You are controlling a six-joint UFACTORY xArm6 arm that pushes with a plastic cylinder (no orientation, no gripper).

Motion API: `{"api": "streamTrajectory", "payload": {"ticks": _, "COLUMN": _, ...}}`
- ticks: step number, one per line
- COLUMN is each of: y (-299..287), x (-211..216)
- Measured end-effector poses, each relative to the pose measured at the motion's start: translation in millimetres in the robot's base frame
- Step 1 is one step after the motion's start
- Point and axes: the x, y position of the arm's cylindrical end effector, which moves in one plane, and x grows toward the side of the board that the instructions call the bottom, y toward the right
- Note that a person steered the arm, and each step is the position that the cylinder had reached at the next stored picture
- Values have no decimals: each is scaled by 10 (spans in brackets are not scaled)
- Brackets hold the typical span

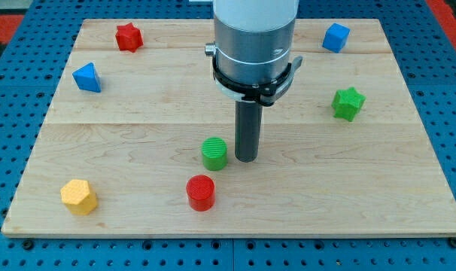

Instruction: Move the yellow hexagon closer to the green and red circles

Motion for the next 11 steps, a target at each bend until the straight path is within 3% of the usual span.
{"api": "streamTrajectory", "payload": {"ticks": 1, "y": -441, "x": -33}}
{"api": "streamTrajectory", "payload": {"ticks": 2, "y": -914, "x": -577}}
{"api": "streamTrajectory", "payload": {"ticks": 3, "y": -2157, "x": -476}}
{"api": "streamTrajectory", "payload": {"ticks": 4, "y": -2855, "x": 139}}
{"api": "streamTrajectory", "payload": {"ticks": 5, "y": -2629, "x": 550}}
{"api": "streamTrajectory", "payload": {"ticks": 7, "y": -1910, "x": 576}}
{"api": "streamTrajectory", "payload": {"ticks": 8, "y": -2311, "x": 933}}
{"api": "streamTrajectory", "payload": {"ticks": 9, "y": -2248, "x": 1160}}
{"api": "streamTrajectory", "payload": {"ticks": 11, "y": -845, "x": 754}}
